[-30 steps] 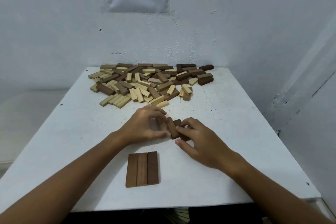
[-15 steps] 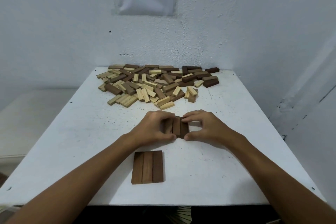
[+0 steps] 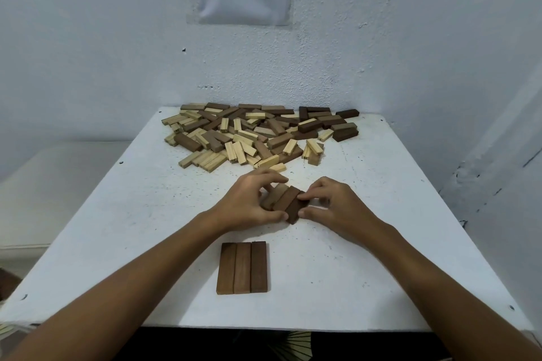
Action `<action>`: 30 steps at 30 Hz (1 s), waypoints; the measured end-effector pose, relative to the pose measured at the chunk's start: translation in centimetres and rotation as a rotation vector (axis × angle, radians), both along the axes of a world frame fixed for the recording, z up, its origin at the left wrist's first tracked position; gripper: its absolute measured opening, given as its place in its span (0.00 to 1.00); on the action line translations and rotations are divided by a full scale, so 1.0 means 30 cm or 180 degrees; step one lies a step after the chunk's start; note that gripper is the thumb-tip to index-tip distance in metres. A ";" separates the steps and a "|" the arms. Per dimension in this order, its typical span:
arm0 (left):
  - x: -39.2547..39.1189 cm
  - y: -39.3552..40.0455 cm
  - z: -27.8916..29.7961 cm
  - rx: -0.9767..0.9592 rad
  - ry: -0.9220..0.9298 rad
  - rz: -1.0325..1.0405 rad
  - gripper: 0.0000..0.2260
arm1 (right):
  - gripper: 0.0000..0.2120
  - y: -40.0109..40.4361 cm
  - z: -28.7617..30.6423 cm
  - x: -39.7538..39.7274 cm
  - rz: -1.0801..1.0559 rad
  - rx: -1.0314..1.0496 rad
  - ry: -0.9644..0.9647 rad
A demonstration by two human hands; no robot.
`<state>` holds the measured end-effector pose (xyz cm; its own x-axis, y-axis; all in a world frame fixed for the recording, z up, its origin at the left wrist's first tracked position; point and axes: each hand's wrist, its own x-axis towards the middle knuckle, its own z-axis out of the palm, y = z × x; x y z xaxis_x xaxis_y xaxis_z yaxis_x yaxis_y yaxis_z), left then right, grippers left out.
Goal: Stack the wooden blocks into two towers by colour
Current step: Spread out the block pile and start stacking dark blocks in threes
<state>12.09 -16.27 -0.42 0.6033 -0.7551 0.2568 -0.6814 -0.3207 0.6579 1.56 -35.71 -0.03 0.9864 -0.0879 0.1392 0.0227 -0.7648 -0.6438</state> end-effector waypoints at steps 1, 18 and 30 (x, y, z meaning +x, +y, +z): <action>0.002 0.002 0.003 0.0008 0.0064 -0.0004 0.32 | 0.17 0.009 0.000 -0.004 -0.0061 -0.0074 -0.0056; -0.063 0.016 0.023 -0.1015 0.1334 0.0550 0.16 | 0.21 0.146 -0.001 -0.019 -0.1040 0.2121 -0.0253; -0.123 -0.044 0.077 -0.1654 0.3163 0.0842 0.28 | 0.27 0.246 0.014 0.048 -0.1094 0.3281 -0.0496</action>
<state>8.41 -17.59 1.88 0.8373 -0.5170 -0.1777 0.2601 0.0907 0.9613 3.01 -28.32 0.39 0.8649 -0.5005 -0.0381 0.0479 0.1579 -0.9863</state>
